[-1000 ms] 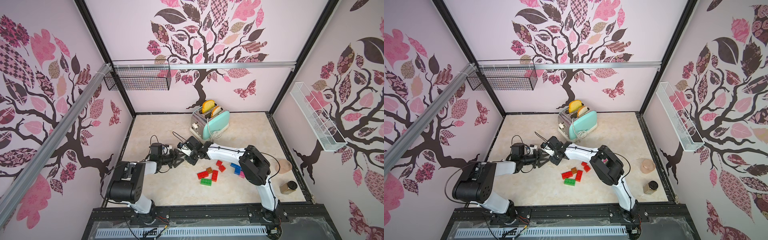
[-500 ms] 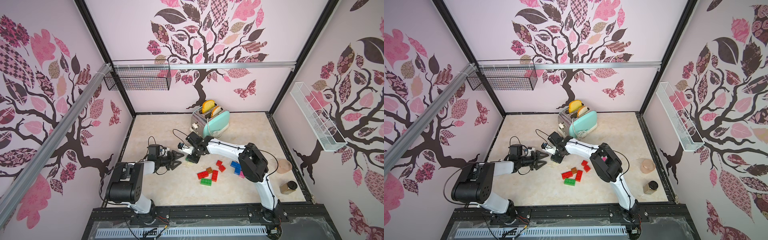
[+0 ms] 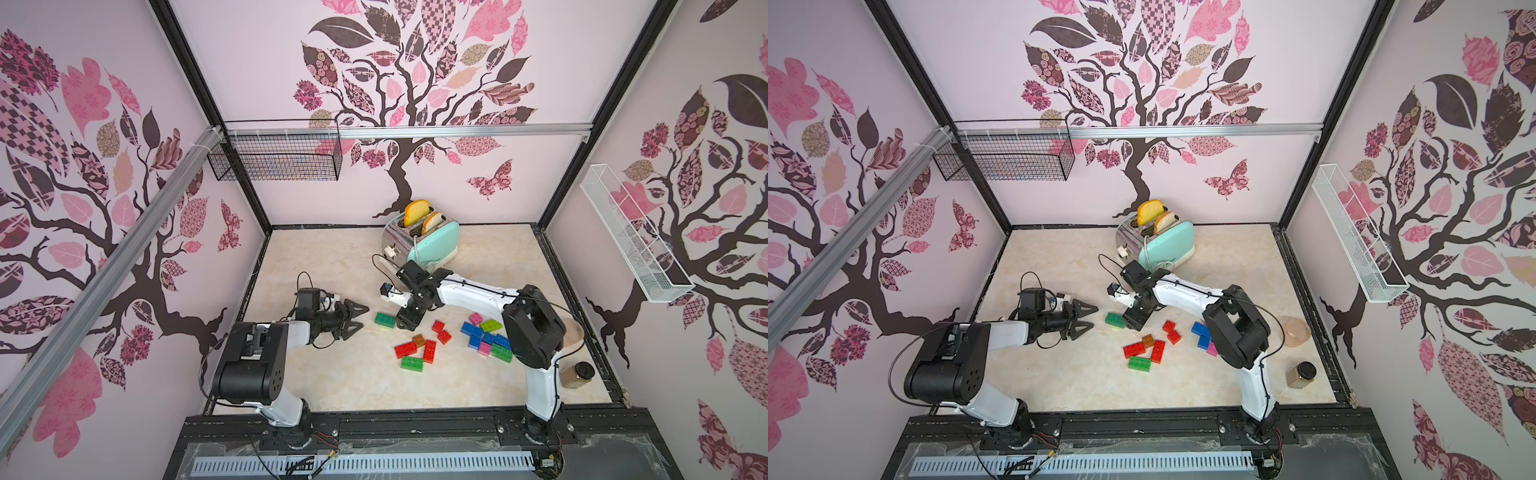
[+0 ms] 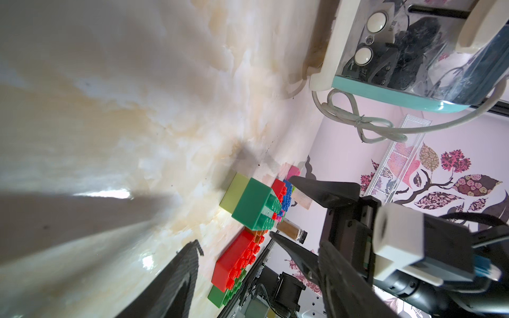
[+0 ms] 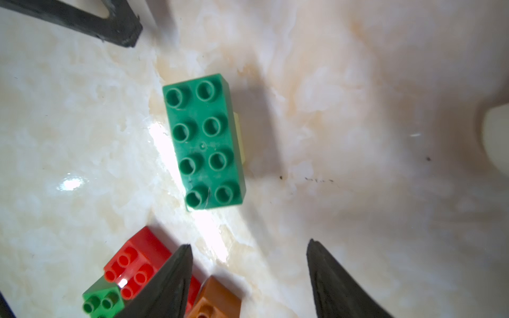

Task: Assemble a heart with lego
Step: Assemble the lego brick with the lego brick, then pick up the lego brick from the center of the board.

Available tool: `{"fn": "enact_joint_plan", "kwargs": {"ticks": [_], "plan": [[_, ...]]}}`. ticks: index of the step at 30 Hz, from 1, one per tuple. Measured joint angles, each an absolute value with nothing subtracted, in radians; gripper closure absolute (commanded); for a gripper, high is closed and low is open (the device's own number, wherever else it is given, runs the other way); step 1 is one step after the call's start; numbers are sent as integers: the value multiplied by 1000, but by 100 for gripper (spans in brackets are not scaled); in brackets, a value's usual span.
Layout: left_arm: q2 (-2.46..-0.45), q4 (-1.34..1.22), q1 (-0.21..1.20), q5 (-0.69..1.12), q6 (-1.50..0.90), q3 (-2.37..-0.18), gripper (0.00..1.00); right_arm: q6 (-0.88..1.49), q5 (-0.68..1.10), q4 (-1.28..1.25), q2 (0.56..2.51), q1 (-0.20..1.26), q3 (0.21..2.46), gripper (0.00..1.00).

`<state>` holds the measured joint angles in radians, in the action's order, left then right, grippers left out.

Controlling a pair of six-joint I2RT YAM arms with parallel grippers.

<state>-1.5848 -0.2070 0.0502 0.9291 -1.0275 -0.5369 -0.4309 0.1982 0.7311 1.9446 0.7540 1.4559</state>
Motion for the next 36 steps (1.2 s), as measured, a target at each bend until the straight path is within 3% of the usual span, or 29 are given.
{"fn": "enact_joint_plan", "kwargs": {"ticks": [13, 36], "plan": [[-1583, -200, 50, 929, -1018, -538, 10, -493, 207, 673, 1855, 795, 1241, 31], [-1573, -189, 44, 928, -1013, -538, 8, -558, 177, 611, 1804, 903, 1211, 32]]}}
